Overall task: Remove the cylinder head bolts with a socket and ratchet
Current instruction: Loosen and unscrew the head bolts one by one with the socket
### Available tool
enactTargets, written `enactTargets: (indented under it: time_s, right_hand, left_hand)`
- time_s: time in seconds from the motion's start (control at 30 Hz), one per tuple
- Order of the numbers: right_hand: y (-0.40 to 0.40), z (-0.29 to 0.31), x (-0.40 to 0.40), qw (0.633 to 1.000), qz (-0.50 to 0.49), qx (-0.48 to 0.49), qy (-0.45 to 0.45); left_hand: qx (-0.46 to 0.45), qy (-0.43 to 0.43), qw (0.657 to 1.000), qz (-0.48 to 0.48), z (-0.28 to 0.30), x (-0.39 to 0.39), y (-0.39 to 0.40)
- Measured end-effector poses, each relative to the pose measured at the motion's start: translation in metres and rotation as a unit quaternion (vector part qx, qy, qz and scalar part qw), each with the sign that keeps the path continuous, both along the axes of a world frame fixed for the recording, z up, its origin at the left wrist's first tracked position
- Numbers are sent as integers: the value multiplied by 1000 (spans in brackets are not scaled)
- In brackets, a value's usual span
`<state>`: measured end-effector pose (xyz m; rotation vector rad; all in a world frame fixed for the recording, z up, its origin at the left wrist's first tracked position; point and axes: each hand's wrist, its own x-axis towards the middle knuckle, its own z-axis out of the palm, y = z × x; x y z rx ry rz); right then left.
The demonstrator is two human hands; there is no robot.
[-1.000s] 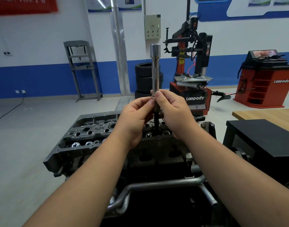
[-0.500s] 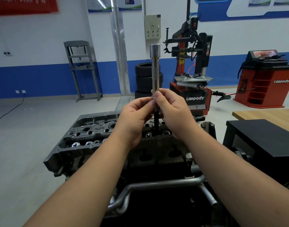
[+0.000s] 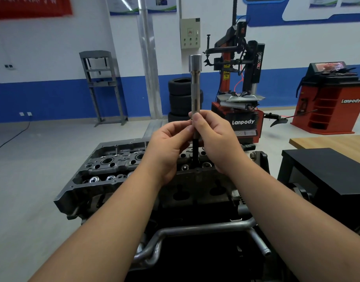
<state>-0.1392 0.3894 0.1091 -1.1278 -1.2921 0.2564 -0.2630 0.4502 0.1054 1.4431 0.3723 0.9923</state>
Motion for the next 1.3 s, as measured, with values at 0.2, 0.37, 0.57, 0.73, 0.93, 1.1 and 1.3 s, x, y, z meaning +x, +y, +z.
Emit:
enactTargets:
  time_s: [0.2,0.37,0.57,0.73,0.93,1.1,1.3]
  right_hand:
    - [0,0,0,1000,-9,1,-7]
    - [-1,1,1,1000,-6,-11,0]
    - [-2,0,-2,1000,11,4,-7]
    - [-2,1,0,1000,-7,-2,-6]
    - [-2,1,-1,1000,8,1,5]
    - [-1,0,-1,1000,15,7,2]
    - [0,-1,1,1000,-8,-3,0]
  left_hand:
    - [24,2,1000,7,1,-1,-3]
    - [-9,7,1000,-9,2,-1,-2]
    - [21,-2,1000,12,3,-1,-6]
    - [5,-5,1000,-7,2,-1,-2]
    - [-5,-3,1000,0,2,0,-1]
    - [22,-8,1000,16,1,-1,-4]
    - [-1,-2,1000,-11,2,0,-1]
